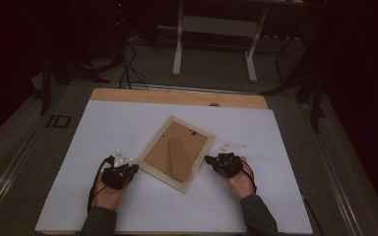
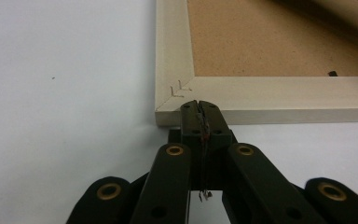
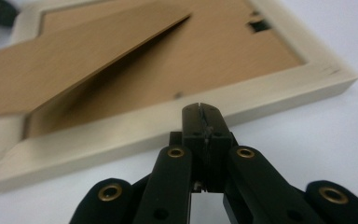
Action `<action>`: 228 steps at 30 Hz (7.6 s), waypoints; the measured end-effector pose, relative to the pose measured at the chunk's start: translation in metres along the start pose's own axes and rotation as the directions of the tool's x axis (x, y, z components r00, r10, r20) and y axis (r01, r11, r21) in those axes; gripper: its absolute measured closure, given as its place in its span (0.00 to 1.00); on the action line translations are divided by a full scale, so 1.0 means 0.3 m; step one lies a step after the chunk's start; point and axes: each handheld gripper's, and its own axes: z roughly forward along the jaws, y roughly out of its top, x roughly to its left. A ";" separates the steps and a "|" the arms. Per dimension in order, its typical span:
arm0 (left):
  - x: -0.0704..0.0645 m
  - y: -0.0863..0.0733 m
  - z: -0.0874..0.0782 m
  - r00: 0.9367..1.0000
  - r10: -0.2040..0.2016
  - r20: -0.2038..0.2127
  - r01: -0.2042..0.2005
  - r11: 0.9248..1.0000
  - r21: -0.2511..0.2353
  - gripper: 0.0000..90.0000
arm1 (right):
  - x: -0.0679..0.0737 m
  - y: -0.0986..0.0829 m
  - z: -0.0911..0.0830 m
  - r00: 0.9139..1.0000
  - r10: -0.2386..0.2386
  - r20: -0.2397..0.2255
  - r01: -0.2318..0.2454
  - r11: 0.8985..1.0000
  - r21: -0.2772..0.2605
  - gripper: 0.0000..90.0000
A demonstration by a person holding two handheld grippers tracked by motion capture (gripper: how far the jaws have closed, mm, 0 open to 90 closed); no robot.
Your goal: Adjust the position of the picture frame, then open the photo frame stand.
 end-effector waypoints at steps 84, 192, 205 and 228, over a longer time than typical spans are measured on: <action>0.009 0.108 0.142 0.998 -0.038 0.043 0.037 0.999 0.015 1.00 | -0.211 -0.017 0.022 0.973 0.173 0.152 -0.192 0.973 0.124 1.00; 0.120 0.063 0.048 0.973 -0.190 0.129 0.199 0.978 -0.062 0.67 | -0.089 -0.112 -0.119 0.976 0.174 0.128 -0.168 0.984 -0.055 0.72; 0.123 0.095 0.001 0.974 -0.191 0.120 0.204 0.973 -0.109 0.65 | -0.077 -0.105 -0.121 0.982 0.151 0.117 -0.145 0.988 -0.061 0.69; 0.087 0.268 -0.051 0.961 -0.163 0.224 0.195 0.973 -0.126 0.63 | -0.078 -0.107 -0.128 0.982 0.150 0.113 -0.143 0.987 -0.068 0.68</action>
